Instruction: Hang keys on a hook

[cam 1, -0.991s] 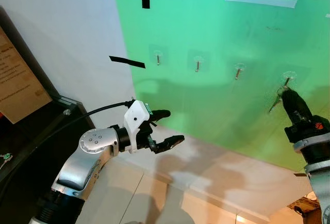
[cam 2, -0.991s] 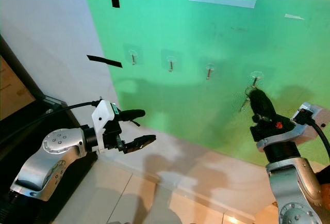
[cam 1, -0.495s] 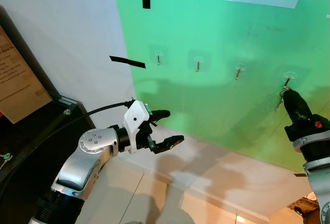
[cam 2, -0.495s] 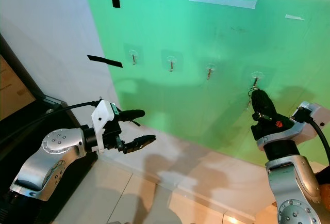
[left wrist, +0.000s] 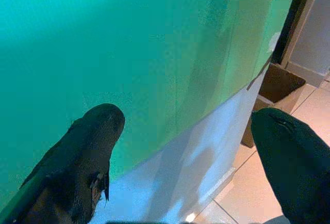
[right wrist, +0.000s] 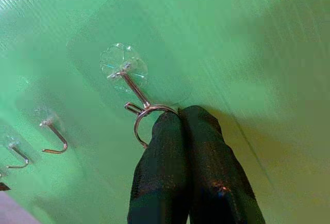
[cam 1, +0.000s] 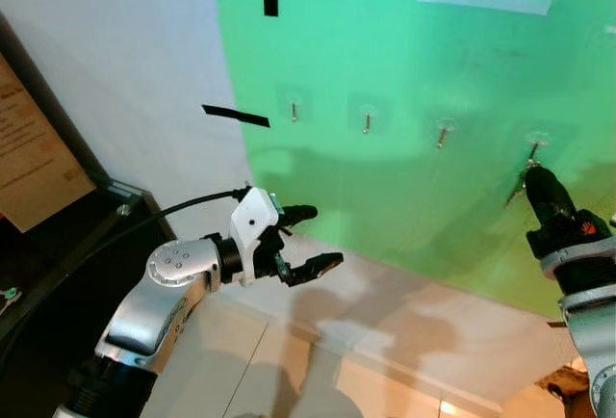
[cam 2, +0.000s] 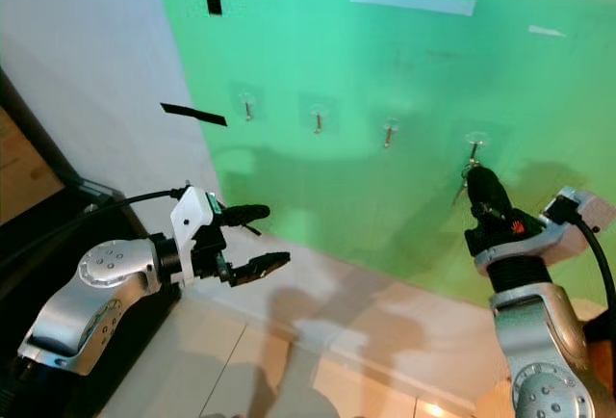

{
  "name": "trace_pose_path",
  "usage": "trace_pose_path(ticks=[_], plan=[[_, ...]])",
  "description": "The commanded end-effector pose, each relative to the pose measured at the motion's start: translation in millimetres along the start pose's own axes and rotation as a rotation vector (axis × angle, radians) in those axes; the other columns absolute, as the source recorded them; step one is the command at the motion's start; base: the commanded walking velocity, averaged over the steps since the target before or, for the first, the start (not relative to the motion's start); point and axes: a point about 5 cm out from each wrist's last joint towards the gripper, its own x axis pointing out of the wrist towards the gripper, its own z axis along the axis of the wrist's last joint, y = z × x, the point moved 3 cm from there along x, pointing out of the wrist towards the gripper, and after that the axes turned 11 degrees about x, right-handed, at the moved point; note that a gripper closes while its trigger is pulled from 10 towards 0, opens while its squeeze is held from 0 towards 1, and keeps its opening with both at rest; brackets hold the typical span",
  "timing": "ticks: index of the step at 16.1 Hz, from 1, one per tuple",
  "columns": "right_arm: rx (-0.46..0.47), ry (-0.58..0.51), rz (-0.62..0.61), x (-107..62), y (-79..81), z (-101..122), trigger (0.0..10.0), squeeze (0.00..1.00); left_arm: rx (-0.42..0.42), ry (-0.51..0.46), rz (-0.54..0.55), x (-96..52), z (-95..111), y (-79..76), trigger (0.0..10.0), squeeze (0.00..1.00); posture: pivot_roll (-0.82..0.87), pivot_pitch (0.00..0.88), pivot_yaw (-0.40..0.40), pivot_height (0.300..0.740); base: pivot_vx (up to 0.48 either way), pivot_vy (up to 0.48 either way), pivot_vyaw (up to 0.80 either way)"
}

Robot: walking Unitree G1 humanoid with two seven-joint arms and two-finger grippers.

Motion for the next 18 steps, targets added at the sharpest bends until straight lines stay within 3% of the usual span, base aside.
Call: trace_pose_path(ticks=[1, 7, 8, 12, 15, 18], plan=[[0.001, 0.007, -0.045, 0.6, -8.9, 1.6, 10.0, 0.00, 0.013, 0.005, 0.008, -2.1, 1.7, 1.7, 10.0, 0.00, -0.13, 0.000, 0.068, 0.740, 0.000, 0.000, 0.00], [-0.011, 0.036, -0.061, 0.1, -10.8, -5.0, 10.0, 0.02, 0.011, 0.005, 0.010, -2.3, 1.4, 2.2, 10.0, 0.00, -0.13, 0.000, 0.067, 0.740, 0.000, 0.000, 0.00], [-0.019, 0.029, -0.063, 0.1, -11.3, -4.1, 10.0, 1.00, 0.013, 0.005, 0.010, -2.2, 1.4, 2.6, 10.0, 0.00, -0.13, 0.000, 0.069, 0.740, 0.000, 0.000, 0.00], [-0.001, -0.016, 0.004, -4.0, -5.6, 2.7, 10.0, 1.00, 0.013, -0.001, 0.025, -1.9, 2.1, 5.2, 10.0, 0.00, -0.14, 0.000, 0.073, 0.740, 0.000, 0.000, 0.00], [-0.123, -0.058, 0.074, -10.2, 2.0, 5.5, 10.0, 1.00, 0.011, -0.019, 0.108, -4.4, 3.2, 11.4, 10.0, 0.00, -0.12, 0.000, 0.065, 0.740, 0.000, 0.000, 0.00], [-0.184, -0.074, 0.050, -6.0, -2.2, 3.2, 10.0, 1.00, -0.003, -0.028, 0.137, -8.2, 4.4, 11.2, 10.0, 0.00, -0.11, 0.000, 0.057, 0.740, 0.000, 0.000, 0.00]])
